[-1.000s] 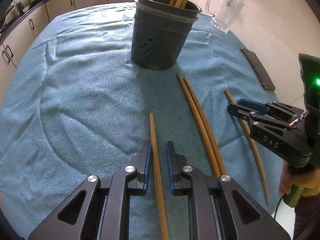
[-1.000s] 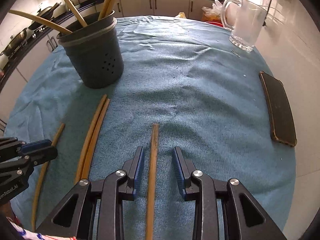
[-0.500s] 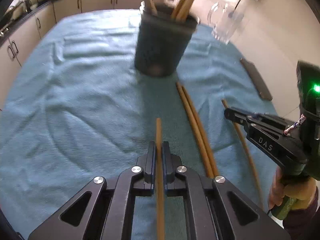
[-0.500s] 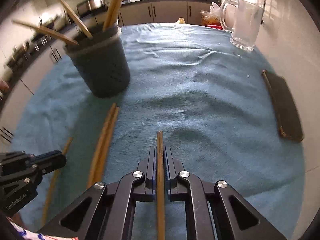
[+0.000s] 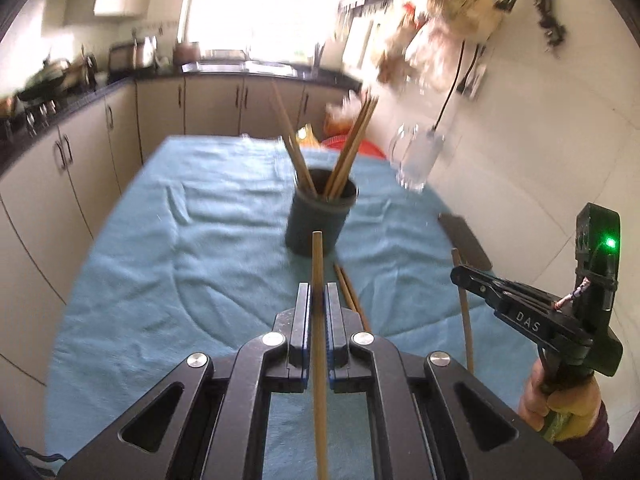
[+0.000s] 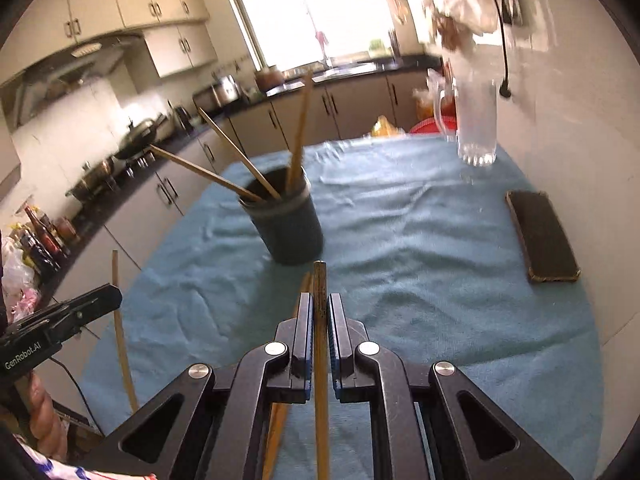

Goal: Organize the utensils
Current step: 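Lift both held chopsticks upright and carry them over the black cup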

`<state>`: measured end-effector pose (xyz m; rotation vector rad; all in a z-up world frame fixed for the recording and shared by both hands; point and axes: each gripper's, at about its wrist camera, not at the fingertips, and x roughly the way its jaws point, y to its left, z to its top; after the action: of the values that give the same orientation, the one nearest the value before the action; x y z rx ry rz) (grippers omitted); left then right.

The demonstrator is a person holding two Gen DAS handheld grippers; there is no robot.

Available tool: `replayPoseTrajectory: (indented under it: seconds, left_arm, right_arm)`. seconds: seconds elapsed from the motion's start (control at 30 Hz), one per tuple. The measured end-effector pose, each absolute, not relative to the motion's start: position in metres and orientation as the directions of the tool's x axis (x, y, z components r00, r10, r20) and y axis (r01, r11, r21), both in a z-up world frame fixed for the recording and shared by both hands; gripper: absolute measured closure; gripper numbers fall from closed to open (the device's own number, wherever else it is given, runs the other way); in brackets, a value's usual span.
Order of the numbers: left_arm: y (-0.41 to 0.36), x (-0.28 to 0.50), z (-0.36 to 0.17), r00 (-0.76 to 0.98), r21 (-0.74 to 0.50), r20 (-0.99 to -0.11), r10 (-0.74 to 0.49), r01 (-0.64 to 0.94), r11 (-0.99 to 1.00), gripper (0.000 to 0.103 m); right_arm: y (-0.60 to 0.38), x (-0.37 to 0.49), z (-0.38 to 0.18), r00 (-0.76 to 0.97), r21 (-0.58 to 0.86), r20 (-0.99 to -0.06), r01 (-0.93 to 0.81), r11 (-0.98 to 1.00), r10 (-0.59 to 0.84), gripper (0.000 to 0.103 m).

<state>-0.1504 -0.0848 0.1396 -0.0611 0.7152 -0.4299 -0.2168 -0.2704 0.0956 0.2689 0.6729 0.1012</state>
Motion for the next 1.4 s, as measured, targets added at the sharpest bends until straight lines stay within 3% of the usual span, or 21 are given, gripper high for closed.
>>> replayPoseTrajectory:
  seconds: [0.53, 1.4]
  left_arm:
    - [-0.062, -0.214, 0.181, 0.775, -0.187, -0.48, -0.412, 0.369, 0.911, 0.098]
    - [-0.07, -0.187, 0.249, 0.783, -0.165, -0.421, -0.458, 0.431, 0.887, 0.098]
  right_arm:
    - [-0.244, -0.277, 0.147, 0.884, 0.206, -0.452, -0.026, 0.978, 0.119, 0.096]
    - [-0.265, -0.249, 0.214, 0.924, 0.25, -0.349, -0.07, 0.966, 0.157, 0.096]
